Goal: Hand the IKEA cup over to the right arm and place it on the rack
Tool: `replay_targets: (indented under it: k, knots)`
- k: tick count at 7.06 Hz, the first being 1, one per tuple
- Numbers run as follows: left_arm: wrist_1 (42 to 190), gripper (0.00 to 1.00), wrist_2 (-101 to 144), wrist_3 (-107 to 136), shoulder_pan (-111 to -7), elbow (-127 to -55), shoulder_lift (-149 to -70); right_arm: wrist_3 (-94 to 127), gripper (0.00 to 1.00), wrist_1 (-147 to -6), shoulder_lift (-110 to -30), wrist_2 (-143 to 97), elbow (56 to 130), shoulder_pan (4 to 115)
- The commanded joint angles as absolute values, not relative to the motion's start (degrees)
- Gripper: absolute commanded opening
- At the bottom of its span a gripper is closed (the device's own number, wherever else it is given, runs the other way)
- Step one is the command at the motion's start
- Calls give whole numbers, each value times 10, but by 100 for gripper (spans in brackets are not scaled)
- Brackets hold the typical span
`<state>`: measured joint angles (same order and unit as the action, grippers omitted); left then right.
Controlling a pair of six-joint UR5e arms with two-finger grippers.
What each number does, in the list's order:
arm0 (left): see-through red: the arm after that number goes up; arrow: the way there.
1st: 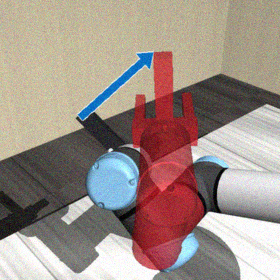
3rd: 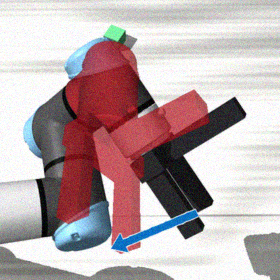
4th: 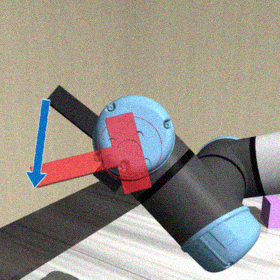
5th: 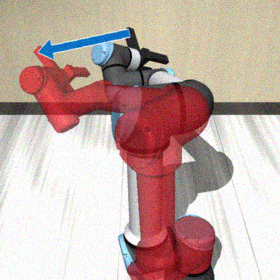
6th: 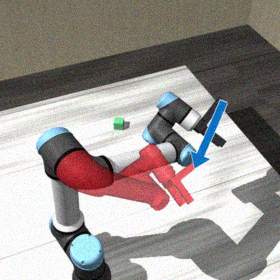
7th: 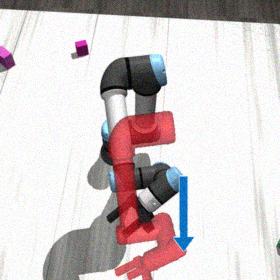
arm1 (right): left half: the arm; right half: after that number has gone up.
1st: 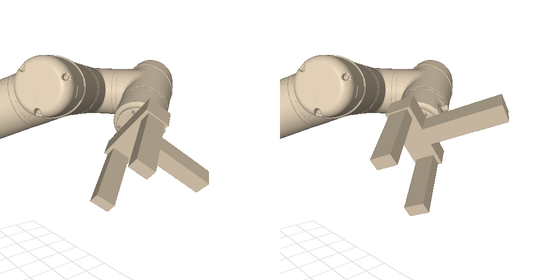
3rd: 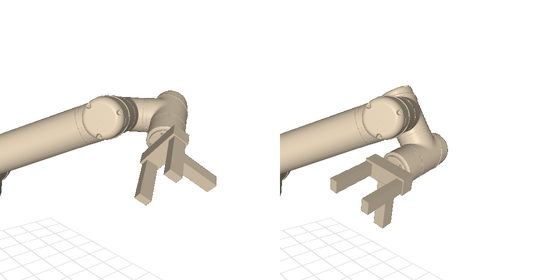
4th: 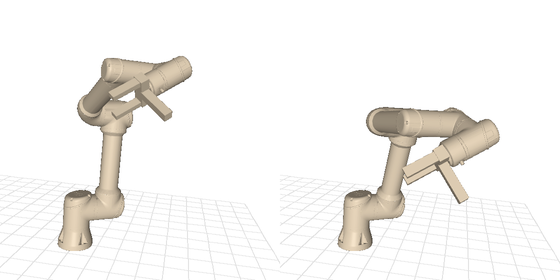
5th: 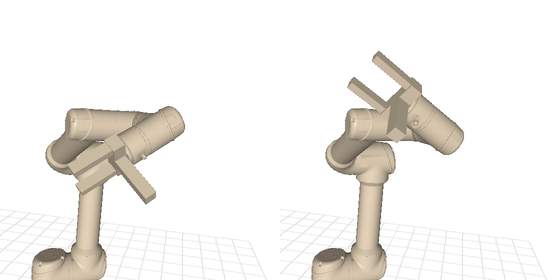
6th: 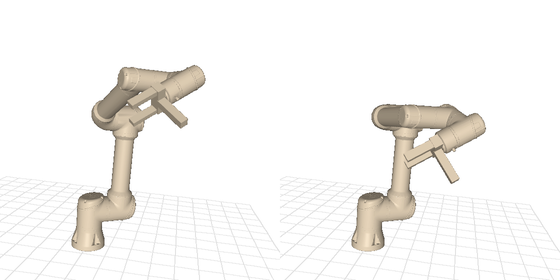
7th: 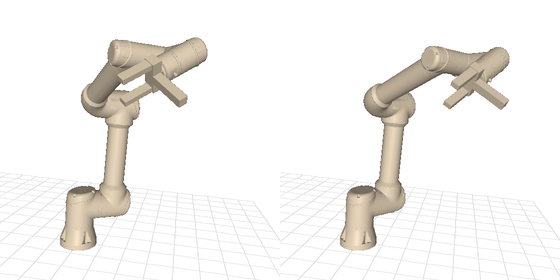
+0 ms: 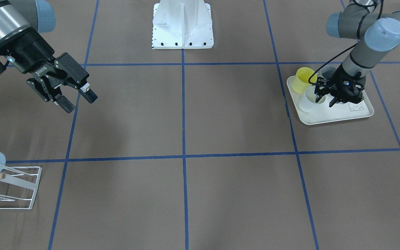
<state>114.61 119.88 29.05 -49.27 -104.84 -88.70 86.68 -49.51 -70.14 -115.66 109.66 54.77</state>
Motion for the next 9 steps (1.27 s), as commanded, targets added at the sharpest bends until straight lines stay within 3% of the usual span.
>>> replay_targets:
  k: [1,2,5,7,9]
  knots:
    - [1146,26,1199,289,-490,-1049,-887,867,100,-492,-701,-1157,1097,548]
    - [1146,0,1199,289,-490,-1054,-885,867,100,-492,-701,-1157,1097,548]
    - [1126,0,1196,296,-507,-1090,-878,867,100,-492,-700,-1156,1097,548]
    - [1107,0,1197,311,-594,-1090,-887,873,100,-492,-700,-1156,1098,548]
    - [1110,0,1194,460,-607,-1090,-943,875,100,-492,-696,-1155,1098,548]
